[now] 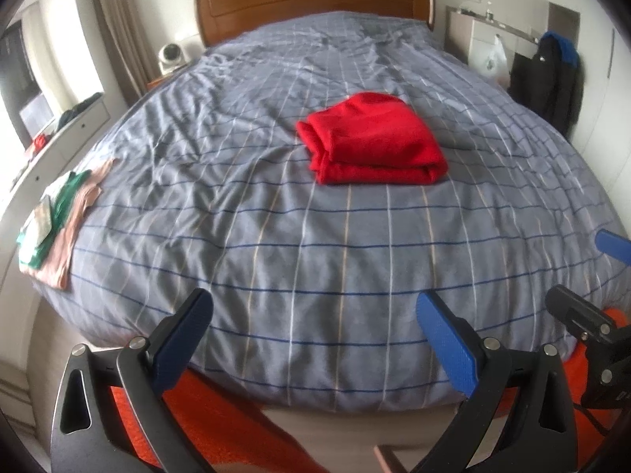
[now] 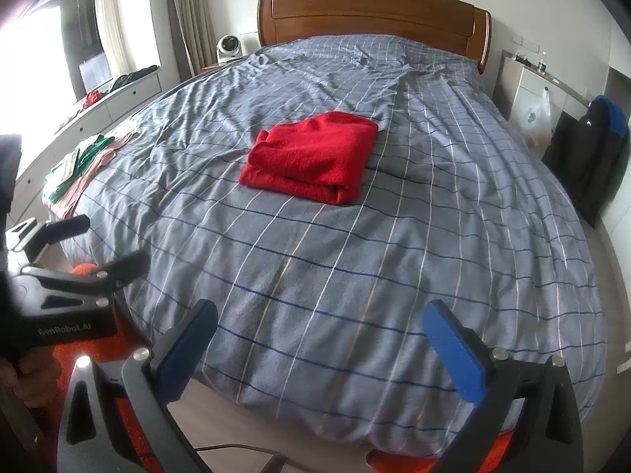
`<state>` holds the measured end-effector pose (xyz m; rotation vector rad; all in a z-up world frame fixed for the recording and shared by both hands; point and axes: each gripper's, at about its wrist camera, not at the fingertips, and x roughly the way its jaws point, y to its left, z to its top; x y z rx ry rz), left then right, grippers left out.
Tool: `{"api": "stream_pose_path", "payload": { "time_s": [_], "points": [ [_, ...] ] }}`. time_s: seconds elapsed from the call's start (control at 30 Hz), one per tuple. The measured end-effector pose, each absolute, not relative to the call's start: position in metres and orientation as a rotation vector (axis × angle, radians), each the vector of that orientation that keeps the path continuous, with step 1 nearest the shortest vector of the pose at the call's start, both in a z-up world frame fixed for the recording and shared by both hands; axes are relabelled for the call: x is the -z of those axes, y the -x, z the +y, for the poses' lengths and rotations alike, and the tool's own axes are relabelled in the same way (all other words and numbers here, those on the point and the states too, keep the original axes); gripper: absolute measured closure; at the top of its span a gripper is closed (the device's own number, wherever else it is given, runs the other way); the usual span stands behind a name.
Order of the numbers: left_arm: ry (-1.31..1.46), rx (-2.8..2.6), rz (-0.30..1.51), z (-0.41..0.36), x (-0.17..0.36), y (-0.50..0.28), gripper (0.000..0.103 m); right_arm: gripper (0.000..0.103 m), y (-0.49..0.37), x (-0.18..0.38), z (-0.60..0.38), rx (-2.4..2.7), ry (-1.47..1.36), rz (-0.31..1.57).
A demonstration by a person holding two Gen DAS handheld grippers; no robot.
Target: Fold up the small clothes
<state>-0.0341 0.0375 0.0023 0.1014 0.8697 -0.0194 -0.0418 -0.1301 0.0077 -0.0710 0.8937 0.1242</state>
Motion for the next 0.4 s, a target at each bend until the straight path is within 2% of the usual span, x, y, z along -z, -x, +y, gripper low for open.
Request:
{"api": "stream_pose_path", "payload": {
  "time_s": [0.4],
  "points": [
    [-0.052, 0.063, 0.834, 0.0387, -0.0056, 0.0409, 0.000, 0.001, 0.0420, -0.0078, -0.1321, -0.113, 0.067, 0.890]
  ]
}}
